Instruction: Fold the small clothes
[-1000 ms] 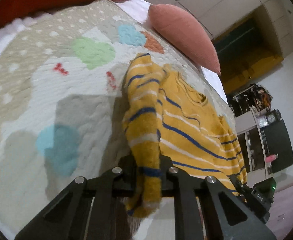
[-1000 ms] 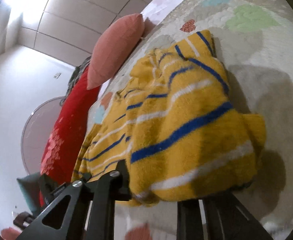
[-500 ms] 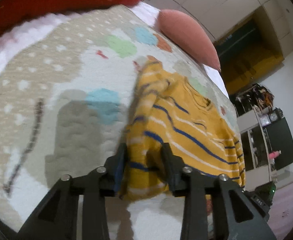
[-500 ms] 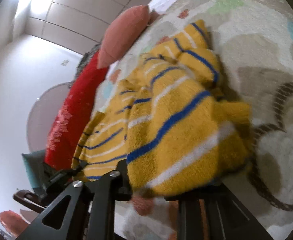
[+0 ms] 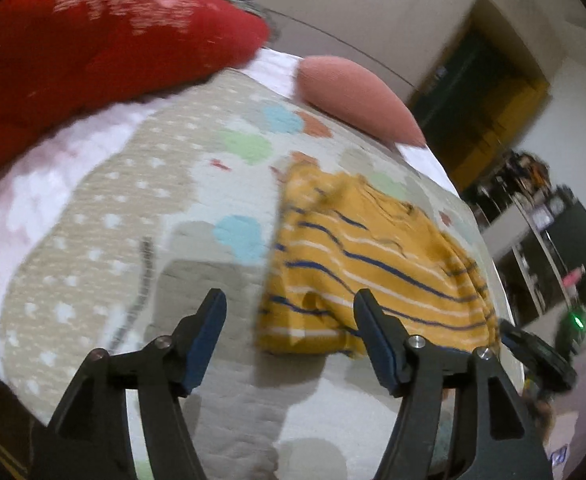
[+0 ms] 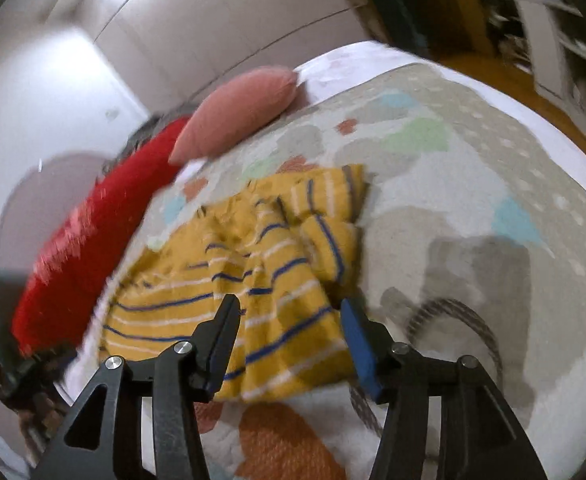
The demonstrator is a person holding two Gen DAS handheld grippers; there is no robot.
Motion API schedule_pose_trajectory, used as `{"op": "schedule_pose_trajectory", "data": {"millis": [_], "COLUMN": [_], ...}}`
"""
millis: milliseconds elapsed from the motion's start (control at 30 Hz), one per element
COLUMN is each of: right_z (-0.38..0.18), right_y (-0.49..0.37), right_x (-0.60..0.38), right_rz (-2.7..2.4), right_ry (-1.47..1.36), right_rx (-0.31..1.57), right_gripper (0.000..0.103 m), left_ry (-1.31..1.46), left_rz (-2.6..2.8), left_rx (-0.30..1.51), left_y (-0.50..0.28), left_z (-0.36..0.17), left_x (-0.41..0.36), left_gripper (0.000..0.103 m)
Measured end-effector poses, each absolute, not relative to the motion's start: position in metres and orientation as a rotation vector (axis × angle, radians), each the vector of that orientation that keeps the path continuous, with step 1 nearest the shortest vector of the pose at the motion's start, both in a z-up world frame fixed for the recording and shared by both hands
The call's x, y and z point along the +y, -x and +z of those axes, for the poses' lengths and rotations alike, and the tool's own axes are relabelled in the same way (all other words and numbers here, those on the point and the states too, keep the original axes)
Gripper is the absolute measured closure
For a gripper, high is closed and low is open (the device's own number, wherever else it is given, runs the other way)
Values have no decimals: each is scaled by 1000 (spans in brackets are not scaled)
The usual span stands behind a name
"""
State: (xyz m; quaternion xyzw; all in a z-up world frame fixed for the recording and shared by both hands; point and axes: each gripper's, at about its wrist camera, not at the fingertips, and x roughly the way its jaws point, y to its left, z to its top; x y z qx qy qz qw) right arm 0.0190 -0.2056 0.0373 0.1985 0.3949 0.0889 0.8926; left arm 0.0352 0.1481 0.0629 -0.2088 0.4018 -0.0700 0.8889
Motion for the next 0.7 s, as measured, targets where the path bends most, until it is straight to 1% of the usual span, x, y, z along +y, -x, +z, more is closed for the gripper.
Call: {"op": "schedule_pose_trajectory", "data": {"millis": [33, 67, 100, 133, 167, 200, 267, 367, 433, 500, 533, 567, 600, 633, 667, 700], "right_z": [31, 22, 16, 17, 20, 24, 22, 10, 8, 20, 36, 47, 59, 69, 75, 81], "right_y": [-28, -36, -40, -39, -35, -31, -23, -18, -12, -4, -3, -5, -10, -19, -28, -38], "right_x": [-198, -194, -196, -201, -210, -219, -237, -256, -269, -275, -271, -266, -257, -244, -233, -221], "right_rz": [189, 209, 221, 222, 203, 146, 55, -89, -58, -50, -46, -34, -3, 39, 72, 105], "right_ry": [-391, -375, -378, -402, -423, -421, -432, -426, -503, -528, -485, -449, -402, -356, -319, -279], "right_rx": [851, 892, 909, 893, 877, 866, 863, 924, 931, 880, 834, 808, 784, 769, 763, 765], "right_gripper": [50, 76, 87, 88, 92, 94, 95, 97, 97, 95, 92, 76, 54, 47, 42, 42], "left_ry": [421, 415, 405, 394, 371, 353, 321, 321, 309, 263, 225, 201, 159, 135, 102, 81], "left_rz": [-158, -166, -179, -187, -189, -185, -173, -179, -182, -183, -182, -179, -175, -177, -191, -201], "left_rx": [845, 851, 858, 860, 852, 846, 836, 851, 852, 844, 843, 844, 845, 843, 840, 846], "left_y": [-37, -38, -40, -40, -39, -38, -41, -50, -55, -65, -74, -80, -92, -100, -116, -131], "left_z": [62, 62, 62, 62, 65, 67, 70, 69, 71, 76, 77, 78, 80, 81, 81, 80], "left_x": [140, 134, 128, 124, 120, 118, 116, 116, 114, 109, 105, 102, 97, 94, 88, 84], "left_gripper": [38, 38, 38, 38, 38, 38, 36, 36, 35, 27, 25, 25, 25, 25, 25, 25]}}
